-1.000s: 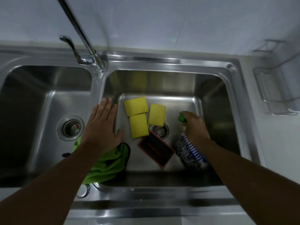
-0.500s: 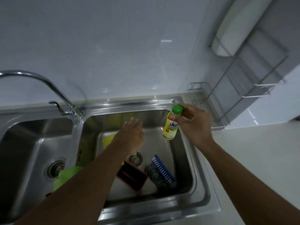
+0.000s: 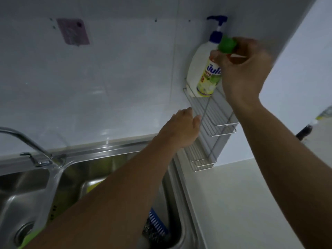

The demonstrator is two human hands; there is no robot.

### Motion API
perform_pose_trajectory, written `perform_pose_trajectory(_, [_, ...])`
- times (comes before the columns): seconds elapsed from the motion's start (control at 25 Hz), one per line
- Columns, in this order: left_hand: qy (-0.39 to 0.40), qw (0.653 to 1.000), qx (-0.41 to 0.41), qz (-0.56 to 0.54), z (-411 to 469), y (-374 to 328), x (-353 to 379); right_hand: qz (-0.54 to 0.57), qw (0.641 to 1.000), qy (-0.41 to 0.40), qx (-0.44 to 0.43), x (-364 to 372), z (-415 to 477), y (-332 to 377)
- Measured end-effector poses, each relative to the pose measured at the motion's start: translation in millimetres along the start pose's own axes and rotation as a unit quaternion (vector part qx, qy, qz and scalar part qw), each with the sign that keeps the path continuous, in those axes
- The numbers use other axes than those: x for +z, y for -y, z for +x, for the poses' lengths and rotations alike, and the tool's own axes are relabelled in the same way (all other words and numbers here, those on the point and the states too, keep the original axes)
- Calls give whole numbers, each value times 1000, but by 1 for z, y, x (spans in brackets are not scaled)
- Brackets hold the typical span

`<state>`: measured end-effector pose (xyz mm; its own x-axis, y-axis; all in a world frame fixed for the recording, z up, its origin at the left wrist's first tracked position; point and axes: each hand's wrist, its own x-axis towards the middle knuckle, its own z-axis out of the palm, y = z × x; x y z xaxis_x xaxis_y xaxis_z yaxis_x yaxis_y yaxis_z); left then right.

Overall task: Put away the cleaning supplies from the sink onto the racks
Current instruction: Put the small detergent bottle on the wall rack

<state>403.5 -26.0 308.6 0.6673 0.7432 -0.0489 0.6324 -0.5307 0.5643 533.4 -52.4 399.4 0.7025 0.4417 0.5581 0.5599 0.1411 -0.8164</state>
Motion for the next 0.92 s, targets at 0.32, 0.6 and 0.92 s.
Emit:
perform_pose_trajectory(0.32, [-10, 1000, 1, -18, 31, -19, 26, -48, 996, 71, 32, 25, 20, -56])
perform_pose_trajectory(0.6, [-33, 999, -5, -20, 39, -16, 35, -44, 991, 117, 38, 48, 25, -79])
perform_pose_trajectory(0.92, [-4, 998, 53, -17, 28, -2, 17, -77, 989, 121, 31, 50, 11, -86])
